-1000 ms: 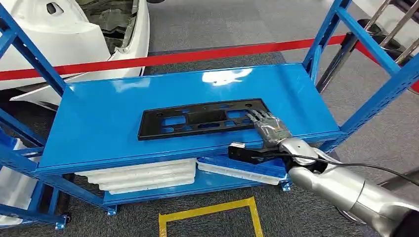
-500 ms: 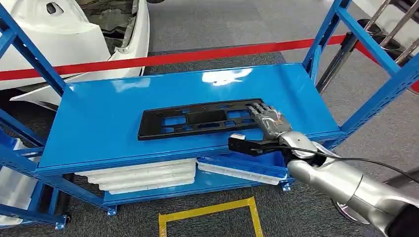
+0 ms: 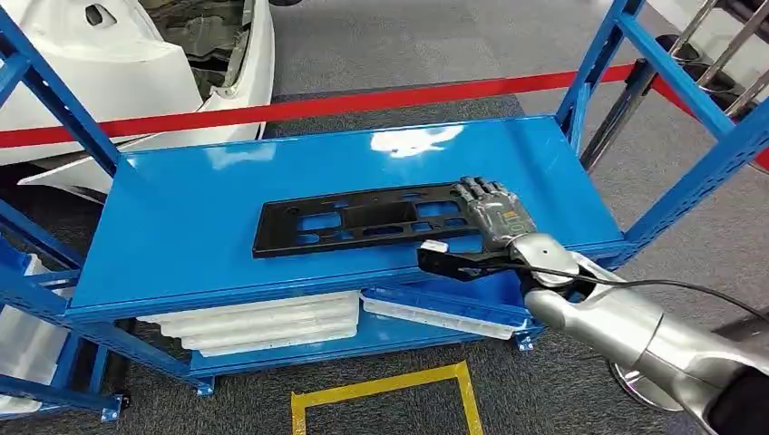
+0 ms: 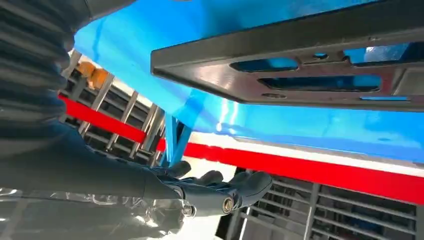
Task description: Take the parts from the cabinet and place them on the table.
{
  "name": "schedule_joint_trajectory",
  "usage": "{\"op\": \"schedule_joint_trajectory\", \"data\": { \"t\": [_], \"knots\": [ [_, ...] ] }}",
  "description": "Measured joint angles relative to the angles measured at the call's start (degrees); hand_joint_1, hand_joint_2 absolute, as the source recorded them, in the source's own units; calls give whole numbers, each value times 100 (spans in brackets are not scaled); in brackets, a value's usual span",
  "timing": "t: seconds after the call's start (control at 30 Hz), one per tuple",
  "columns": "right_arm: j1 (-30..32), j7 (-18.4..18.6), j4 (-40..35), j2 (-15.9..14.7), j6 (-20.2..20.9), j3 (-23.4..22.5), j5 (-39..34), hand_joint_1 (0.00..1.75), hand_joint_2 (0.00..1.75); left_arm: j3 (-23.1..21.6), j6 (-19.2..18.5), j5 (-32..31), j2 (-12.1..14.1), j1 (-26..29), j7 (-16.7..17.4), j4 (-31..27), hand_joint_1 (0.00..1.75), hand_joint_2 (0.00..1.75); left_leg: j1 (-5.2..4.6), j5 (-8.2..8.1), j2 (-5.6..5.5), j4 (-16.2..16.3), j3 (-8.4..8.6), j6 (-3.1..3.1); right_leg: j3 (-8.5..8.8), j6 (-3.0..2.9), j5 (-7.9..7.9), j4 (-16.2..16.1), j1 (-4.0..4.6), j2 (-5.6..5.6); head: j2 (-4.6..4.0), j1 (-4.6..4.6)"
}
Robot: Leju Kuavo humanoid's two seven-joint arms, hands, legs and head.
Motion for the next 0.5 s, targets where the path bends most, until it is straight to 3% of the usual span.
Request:
{"op": "schedule_joint_trajectory", "data": {
  "t": [0.5],
  "knots": [
    [-21, -131, 138, 81, 147, 157, -96, 0, 175, 0, 2, -33, 0, -9, 7, 0, 0, 0, 0, 0, 0, 0, 0, 0, 0, 0, 0, 0, 0, 0, 0, 0]
  ]
}}
